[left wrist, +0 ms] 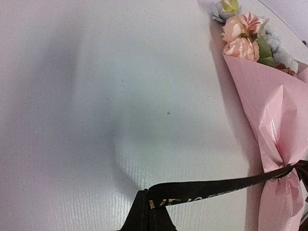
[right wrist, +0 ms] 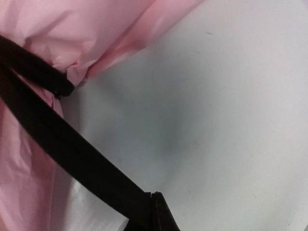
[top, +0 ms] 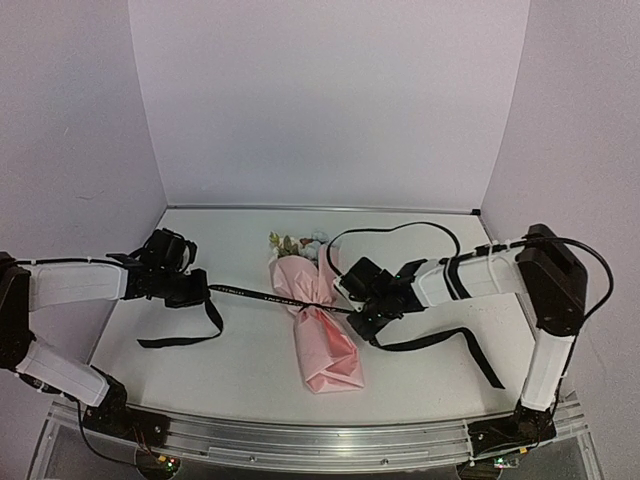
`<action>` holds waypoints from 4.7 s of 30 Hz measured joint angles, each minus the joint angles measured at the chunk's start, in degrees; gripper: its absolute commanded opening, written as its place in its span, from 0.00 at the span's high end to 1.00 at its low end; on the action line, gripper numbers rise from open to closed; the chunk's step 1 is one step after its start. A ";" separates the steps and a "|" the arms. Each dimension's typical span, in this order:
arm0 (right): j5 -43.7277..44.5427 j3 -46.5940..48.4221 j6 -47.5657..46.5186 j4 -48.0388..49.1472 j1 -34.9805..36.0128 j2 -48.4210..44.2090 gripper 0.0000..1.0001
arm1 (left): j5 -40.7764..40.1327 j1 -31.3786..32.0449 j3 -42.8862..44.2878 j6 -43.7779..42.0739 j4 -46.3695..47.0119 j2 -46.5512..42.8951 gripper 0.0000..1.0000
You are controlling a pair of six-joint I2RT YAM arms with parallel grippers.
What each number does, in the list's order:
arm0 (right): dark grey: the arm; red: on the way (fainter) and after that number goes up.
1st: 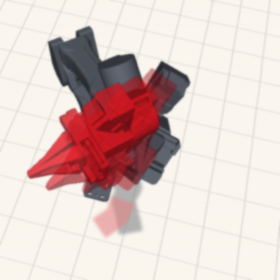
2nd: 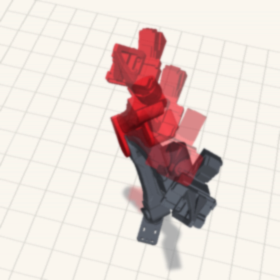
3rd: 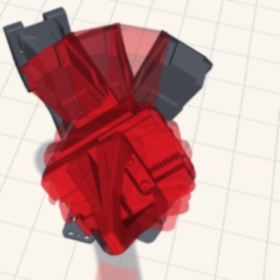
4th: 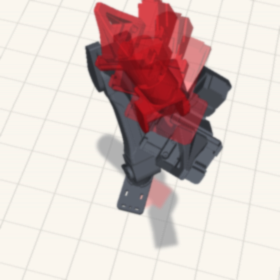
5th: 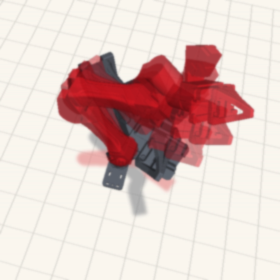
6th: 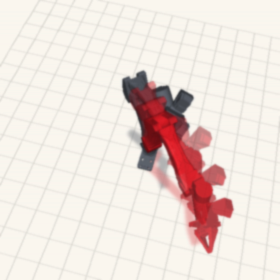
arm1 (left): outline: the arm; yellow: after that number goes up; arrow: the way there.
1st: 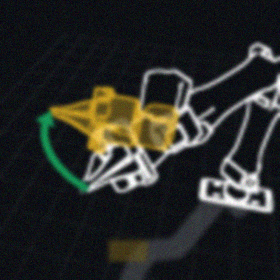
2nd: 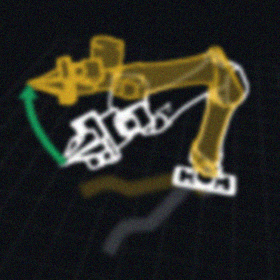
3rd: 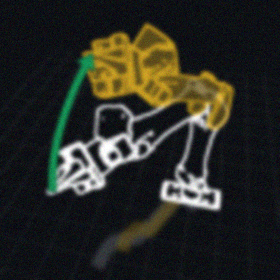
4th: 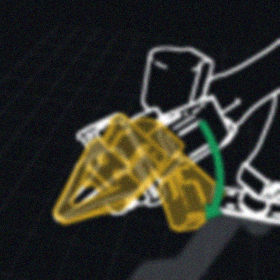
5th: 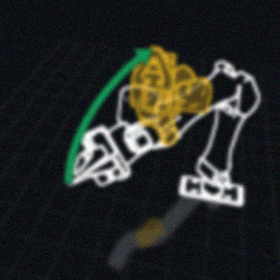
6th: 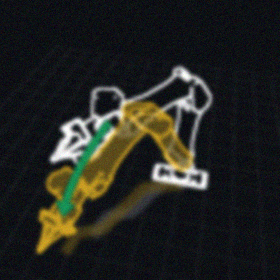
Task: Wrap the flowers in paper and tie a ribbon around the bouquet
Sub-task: Pick up the right side of the half-tied ribbon from the center of the board, then tie the ribbon around the folded bouquet, then pass from the left arm to the right
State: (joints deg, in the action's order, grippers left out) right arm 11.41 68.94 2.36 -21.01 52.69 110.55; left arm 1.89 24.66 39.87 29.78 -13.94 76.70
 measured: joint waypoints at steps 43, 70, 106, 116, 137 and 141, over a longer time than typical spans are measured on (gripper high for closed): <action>-1.09 -26.52 23.35 -7.25 8.91 -25.28 1.00 | -8.42 23.57 -10.00 2.80 6.01 -4.17 1.00; -13.53 -9.91 27.98 -8.60 9.18 -11.03 0.75 | -4.45 27.15 -21.46 -13.02 26.55 -24.41 1.00; -31.63 -8.18 29.01 -15.86 -5.66 -23.70 0.35 | 17.41 44.46 9.48 -40.28 17.52 11.01 1.00; -50.06 1.57 42.55 -1.26 -4.48 -11.06 0.34 | 15.46 45.92 8.03 -41.66 16.84 5.37 1.00; -56.93 4.65 48.32 1.84 0.68 -6.39 0.97 | 13.32 46.17 7.06 -41.88 15.24 4.62 1.00; -56.93 4.58 47.15 -0.76 0.72 -6.42 1.00 | 12.80 46.17 6.43 -41.88 14.75 3.83 1.00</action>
State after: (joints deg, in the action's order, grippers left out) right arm -45.52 73.51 49.51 -21.78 53.41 104.14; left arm 14.70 70.83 46.30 -12.10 0.81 80.53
